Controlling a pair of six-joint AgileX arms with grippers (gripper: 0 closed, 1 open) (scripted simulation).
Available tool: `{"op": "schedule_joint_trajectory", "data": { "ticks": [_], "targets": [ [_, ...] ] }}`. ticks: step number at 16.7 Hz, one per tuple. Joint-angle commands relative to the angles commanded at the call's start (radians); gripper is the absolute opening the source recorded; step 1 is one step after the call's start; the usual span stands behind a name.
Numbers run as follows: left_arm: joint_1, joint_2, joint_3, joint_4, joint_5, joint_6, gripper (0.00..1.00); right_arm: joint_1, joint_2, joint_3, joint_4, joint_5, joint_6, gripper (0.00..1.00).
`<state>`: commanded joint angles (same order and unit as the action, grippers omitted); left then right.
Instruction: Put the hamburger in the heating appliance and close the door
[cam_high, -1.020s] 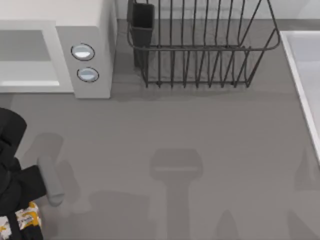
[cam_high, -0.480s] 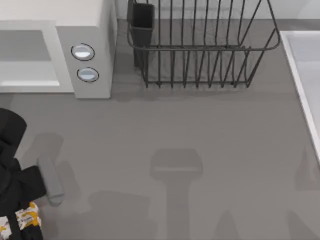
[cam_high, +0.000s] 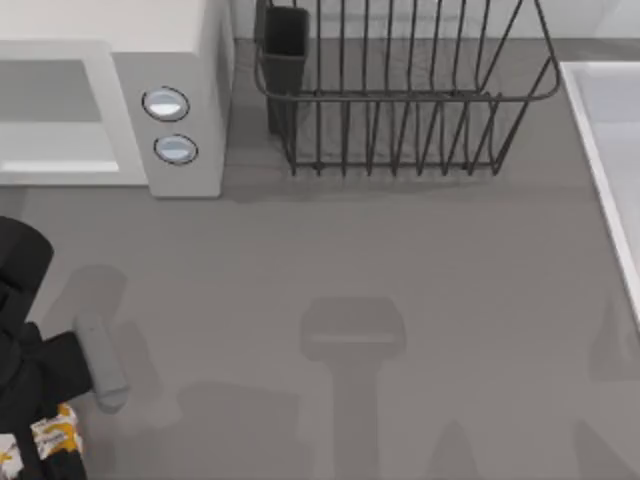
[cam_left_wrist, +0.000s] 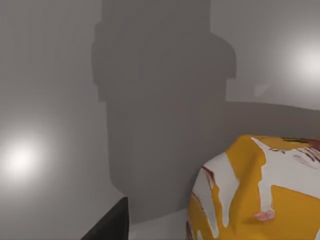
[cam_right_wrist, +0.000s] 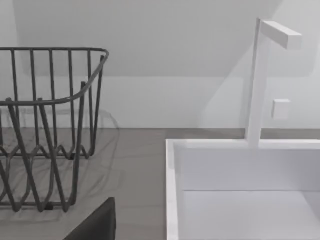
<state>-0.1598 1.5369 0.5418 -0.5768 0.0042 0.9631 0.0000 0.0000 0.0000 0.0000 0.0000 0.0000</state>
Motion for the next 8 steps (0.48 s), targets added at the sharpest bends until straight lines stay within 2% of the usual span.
{"op": "schedule_joint_trajectory", "data": {
  "ticks": [3,4,8],
  "targets": [
    [0.0,0.0,0.0,0.0,0.0,0.0,0.0,0.0,0.0,0.0,0.0,0.0,0.0,1.0],
    [0.005,-0.07,0.051,-0.108,0.012,-0.01,0.0,0.0,0.0,0.0,0.0,0.0,0.0,1.0],
    [0.005,-0.096,0.109,-0.182,0.012,-0.008,0.0,0.0,0.0,0.0,0.0,0.0,0.0,1.0]
  ]
}}
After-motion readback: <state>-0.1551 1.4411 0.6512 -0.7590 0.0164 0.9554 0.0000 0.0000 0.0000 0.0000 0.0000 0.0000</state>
